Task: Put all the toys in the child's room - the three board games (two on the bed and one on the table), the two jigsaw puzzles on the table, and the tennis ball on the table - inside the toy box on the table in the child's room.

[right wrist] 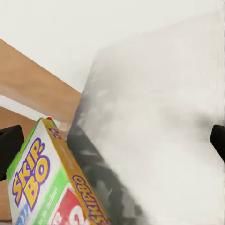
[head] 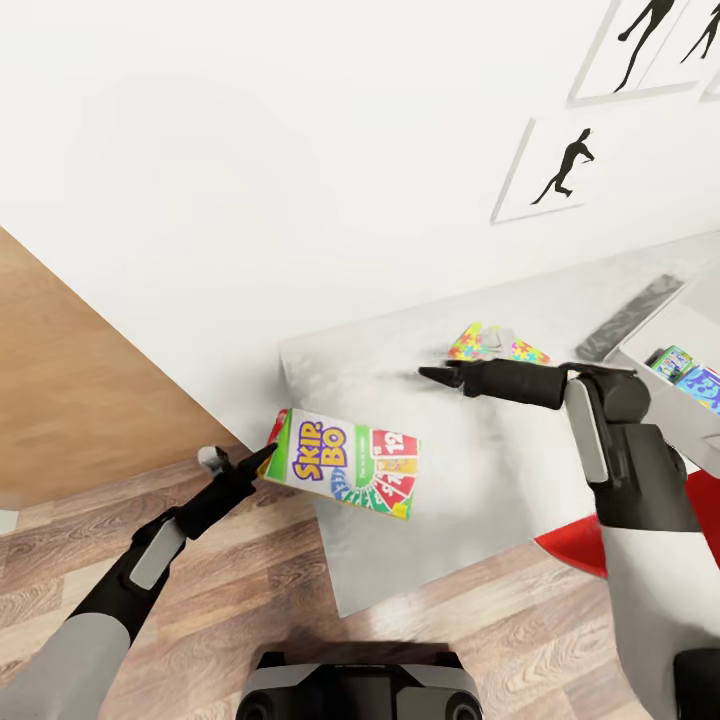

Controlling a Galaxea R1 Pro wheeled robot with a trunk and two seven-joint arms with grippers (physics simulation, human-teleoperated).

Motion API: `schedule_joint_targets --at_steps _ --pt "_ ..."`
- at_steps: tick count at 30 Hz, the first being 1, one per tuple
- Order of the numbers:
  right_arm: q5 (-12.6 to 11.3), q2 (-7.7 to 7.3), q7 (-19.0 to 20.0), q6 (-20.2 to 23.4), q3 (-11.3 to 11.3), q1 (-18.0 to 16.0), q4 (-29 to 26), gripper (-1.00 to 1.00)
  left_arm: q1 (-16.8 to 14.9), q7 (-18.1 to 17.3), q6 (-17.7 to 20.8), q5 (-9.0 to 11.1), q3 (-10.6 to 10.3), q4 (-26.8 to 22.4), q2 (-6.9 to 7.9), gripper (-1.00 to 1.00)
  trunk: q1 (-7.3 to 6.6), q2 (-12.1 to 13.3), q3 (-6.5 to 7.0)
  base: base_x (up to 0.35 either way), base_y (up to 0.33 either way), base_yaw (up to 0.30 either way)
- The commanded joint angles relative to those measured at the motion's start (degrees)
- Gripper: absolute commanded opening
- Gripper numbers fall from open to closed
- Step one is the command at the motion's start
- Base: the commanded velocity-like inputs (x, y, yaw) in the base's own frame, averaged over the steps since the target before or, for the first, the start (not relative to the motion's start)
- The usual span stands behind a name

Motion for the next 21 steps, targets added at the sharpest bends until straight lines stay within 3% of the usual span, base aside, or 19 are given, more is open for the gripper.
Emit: schedule_joint_targets --at_steps 1,5,6,11,12,13,17,18,19,21 --pt "-0.1 -0.90 0.3 0.7 -0.6 0.9 -1.7 1.00 0.1 -0.2 0.9 0.3 -0.1 -0.9 0.21 -1.00 0.04 -0.1 -0.07 0.000 0.000 0.000" --pt "-0.3 -4.43 2.8 1.6 -4.0 3.8 -5.4 1.00 0.7 -0.5 2.6 0.5 0.1 -4.7 0.69 -1.00 0.04 -0.1 -0.07 0.000 0.000 0.000" --pt "-0.3 -4.43 2.8 1.6 -4.0 3.8 -5.4 1.00 0.7 -0.5 2.6 0.5 0.1 -4.7 0.69 -1.00 0.04 -0.1 -0.07 0.000 0.000 0.000" --pt "-0.3 -9.93 14.2 2.0 -10.1 5.2 -7.1 1.00 1.2 -0.3 6.8 0.5 0.2 -10.4 0.88 -1.00 0.04 -0.1 -0.07 0.000 0.000 0.000" --pt "-0.3 -9.93 14.2 2.0 -10.1 5.2 -7.1 1.00 1.2 -0.3 6.8 0.5 0.2 -10.4 0.88 -1.00 0.04 -0.1 -0.07 0.000 0.000 0.000" --pt "-0.4 -11.23 17.1 2.0 -11.7 5.3 -7.3 1.00 1.2 -0.1 7.8 0.5 0.3 -12.0 0.89 -1.00 0.04 -0.1 -0.07 0.000 0.000 0.000" --pt "-0.4 -15.97 25.8 2.1 -18.0 5.9 -7.7 1.00 1.3 4.1 12.2 0.9 0.9 -19.3 0.80 -1.00 0.04 -0.1 -0.07 0.000 0.000 0.000" --pt "-0.4 -16.97 27.0 2.2 -19.5 6.4 -7.8 1.00 1.3 5.9 13.7 1.3 1.4 -21.4 0.67 -1.00 0.04 -0.1 -0.07 0.000 0.000 0.000" --pt "-0.4 -16.97 27.0 2.2 -19.5 6.4 -7.8 1.00 1.3 5.9 13.7 1.3 1.4 -21.4 0.67 -1.00 0.04 -0.1 -0.07 0.000 0.000 0.000" --pt "-0.4 -18.81 28.8 2.1 -22.5 8.2 -7.8 1.00 1.1 10.5 16.6 2.4 2.3 -25.4 0.35 -1.00 0.04 -0.1 -0.07 0.000 0.000 0.000"
